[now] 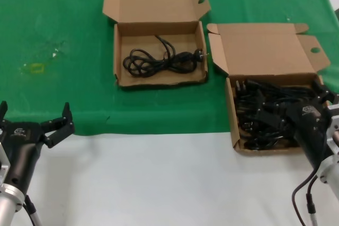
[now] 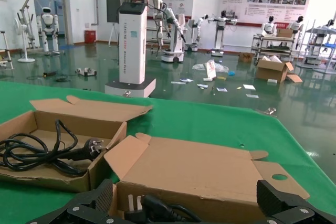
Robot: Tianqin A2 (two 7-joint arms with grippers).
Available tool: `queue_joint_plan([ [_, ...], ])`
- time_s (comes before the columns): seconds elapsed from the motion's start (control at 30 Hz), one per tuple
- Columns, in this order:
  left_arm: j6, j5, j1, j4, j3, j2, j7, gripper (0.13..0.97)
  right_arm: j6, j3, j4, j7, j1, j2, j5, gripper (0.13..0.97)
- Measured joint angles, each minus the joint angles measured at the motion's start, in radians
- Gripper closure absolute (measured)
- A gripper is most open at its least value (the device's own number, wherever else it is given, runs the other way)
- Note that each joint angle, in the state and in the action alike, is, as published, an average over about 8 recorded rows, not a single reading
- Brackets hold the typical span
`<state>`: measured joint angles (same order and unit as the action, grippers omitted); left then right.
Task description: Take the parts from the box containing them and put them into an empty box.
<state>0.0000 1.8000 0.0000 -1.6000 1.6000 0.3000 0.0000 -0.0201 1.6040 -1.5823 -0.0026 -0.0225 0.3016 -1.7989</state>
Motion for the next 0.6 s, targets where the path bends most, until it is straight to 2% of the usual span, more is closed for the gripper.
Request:
queue_joint_plan([
  [0.6, 0.000, 0.000, 0.000, 0.000, 0.000, 0.000, 0.000, 0.132, 0.000, 0.000, 0.000, 0.000, 0.000, 0.000, 0.000, 0.129],
])
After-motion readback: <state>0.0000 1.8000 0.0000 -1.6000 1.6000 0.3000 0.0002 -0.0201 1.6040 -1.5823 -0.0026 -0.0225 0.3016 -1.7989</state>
